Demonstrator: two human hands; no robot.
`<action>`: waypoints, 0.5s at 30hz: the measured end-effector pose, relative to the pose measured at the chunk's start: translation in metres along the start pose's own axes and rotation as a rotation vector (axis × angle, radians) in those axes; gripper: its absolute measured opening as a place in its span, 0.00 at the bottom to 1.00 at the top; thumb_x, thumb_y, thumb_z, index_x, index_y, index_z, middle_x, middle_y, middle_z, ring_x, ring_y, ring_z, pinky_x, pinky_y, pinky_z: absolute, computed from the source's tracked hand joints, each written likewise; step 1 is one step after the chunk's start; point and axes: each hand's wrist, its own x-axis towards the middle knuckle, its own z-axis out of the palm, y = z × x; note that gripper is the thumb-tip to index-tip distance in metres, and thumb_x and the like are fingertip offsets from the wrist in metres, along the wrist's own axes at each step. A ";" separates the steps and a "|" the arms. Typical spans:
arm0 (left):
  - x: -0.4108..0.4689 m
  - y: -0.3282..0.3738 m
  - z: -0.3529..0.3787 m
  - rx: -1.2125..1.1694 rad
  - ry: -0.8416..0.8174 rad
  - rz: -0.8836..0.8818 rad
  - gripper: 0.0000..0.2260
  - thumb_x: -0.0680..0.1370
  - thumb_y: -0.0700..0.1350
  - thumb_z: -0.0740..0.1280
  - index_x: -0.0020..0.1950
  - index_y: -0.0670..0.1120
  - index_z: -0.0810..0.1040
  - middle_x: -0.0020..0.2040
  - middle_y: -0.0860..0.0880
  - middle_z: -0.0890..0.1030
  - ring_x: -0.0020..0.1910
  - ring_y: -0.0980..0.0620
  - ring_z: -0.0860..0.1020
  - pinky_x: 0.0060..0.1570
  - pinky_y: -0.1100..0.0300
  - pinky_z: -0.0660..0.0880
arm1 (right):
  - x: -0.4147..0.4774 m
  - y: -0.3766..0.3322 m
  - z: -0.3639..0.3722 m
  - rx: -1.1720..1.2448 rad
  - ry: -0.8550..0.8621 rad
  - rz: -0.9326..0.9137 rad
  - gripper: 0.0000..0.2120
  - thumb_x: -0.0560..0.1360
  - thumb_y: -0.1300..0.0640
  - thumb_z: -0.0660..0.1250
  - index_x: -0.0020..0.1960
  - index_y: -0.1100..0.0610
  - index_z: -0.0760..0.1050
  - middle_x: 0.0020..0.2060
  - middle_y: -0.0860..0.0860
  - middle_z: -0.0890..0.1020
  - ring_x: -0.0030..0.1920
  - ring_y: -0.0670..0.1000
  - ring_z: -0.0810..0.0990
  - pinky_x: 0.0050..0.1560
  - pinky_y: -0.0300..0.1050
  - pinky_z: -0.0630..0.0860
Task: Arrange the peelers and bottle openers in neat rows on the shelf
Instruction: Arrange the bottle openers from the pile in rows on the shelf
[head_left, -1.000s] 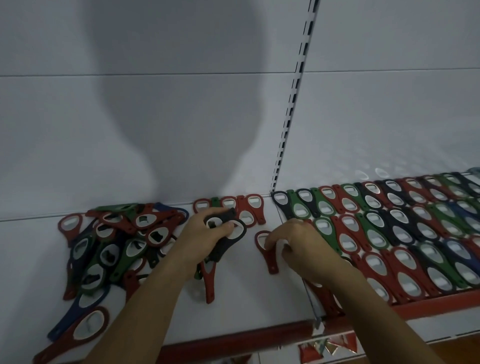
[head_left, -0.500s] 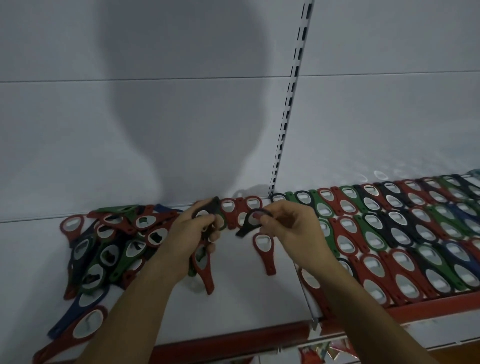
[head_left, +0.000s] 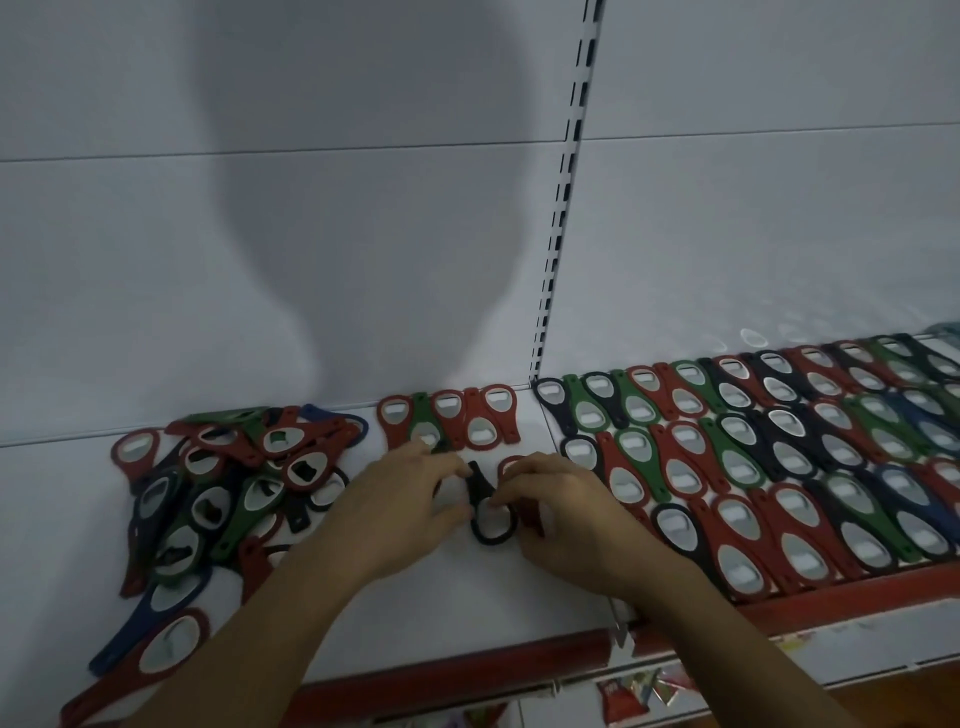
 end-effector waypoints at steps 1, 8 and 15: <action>0.000 0.003 0.006 0.032 -0.012 0.006 0.22 0.78 0.64 0.67 0.70 0.61 0.73 0.56 0.57 0.72 0.51 0.57 0.75 0.51 0.57 0.76 | -0.001 0.003 -0.002 -0.012 0.025 0.037 0.17 0.71 0.62 0.71 0.58 0.50 0.82 0.57 0.46 0.80 0.59 0.48 0.76 0.59 0.42 0.76; -0.004 0.015 0.030 0.082 0.017 0.052 0.21 0.80 0.62 0.64 0.71 0.60 0.71 0.59 0.55 0.67 0.44 0.55 0.73 0.44 0.61 0.72 | 0.001 0.012 0.000 -0.324 0.035 0.166 0.15 0.79 0.54 0.62 0.63 0.45 0.80 0.59 0.44 0.78 0.60 0.51 0.70 0.57 0.50 0.69; 0.004 0.017 0.029 0.035 0.046 0.086 0.15 0.82 0.56 0.64 0.69 0.59 0.73 0.62 0.55 0.69 0.47 0.53 0.78 0.45 0.61 0.75 | 0.007 0.015 0.001 -0.332 0.054 0.203 0.16 0.79 0.56 0.62 0.63 0.46 0.80 0.60 0.44 0.79 0.59 0.51 0.71 0.57 0.51 0.69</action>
